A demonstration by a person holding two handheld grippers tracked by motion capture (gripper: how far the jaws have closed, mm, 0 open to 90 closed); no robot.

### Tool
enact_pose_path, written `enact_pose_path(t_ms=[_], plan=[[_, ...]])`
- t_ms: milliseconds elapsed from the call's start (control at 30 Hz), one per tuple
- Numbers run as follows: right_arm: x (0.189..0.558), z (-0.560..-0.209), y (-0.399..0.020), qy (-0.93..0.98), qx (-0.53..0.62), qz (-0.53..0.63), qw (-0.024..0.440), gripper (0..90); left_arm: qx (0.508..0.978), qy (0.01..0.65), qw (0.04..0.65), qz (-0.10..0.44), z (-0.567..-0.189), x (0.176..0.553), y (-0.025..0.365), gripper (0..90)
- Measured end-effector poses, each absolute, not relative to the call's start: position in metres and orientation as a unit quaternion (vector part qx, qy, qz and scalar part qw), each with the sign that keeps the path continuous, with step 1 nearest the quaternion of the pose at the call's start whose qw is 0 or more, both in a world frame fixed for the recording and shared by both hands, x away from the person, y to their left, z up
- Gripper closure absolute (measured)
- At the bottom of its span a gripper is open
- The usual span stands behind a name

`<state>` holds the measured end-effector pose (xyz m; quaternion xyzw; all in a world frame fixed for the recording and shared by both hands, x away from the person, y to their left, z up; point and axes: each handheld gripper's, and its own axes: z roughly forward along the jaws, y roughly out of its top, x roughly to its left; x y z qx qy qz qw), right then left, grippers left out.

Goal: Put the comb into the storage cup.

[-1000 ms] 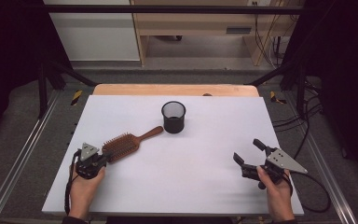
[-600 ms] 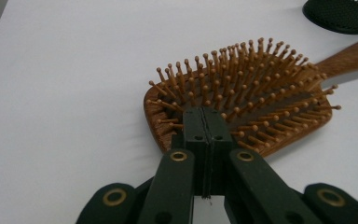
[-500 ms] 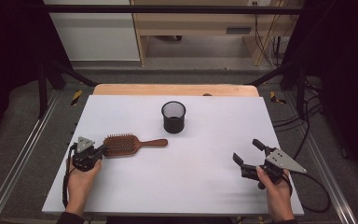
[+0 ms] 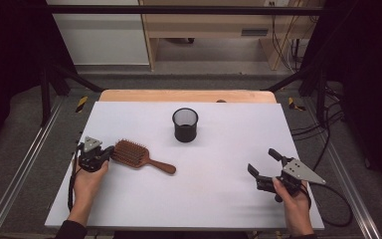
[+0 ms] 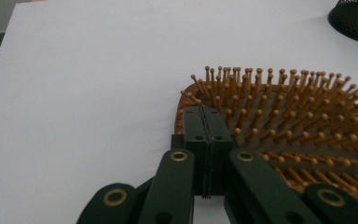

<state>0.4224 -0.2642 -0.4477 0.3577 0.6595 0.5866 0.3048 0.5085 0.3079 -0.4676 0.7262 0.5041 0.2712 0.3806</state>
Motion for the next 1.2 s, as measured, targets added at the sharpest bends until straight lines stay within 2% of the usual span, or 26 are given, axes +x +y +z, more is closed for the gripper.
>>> enact_pose_path(t_ms=[500, 1200], plan=[[0.422, -0.448, -0.264, 0.662, 0.356, 0.585, 0.305, 7.0, 0.752, 0.48, 0.368, 0.263, -0.466, 0.519, 0.306, 90.0], [0.421, -0.447, -0.262, 0.664, 0.351, 0.586, 0.303, 7.0, 0.786, 0.432, 0.368, 0.243, -0.464, 0.514, 0.255, 90.0]])
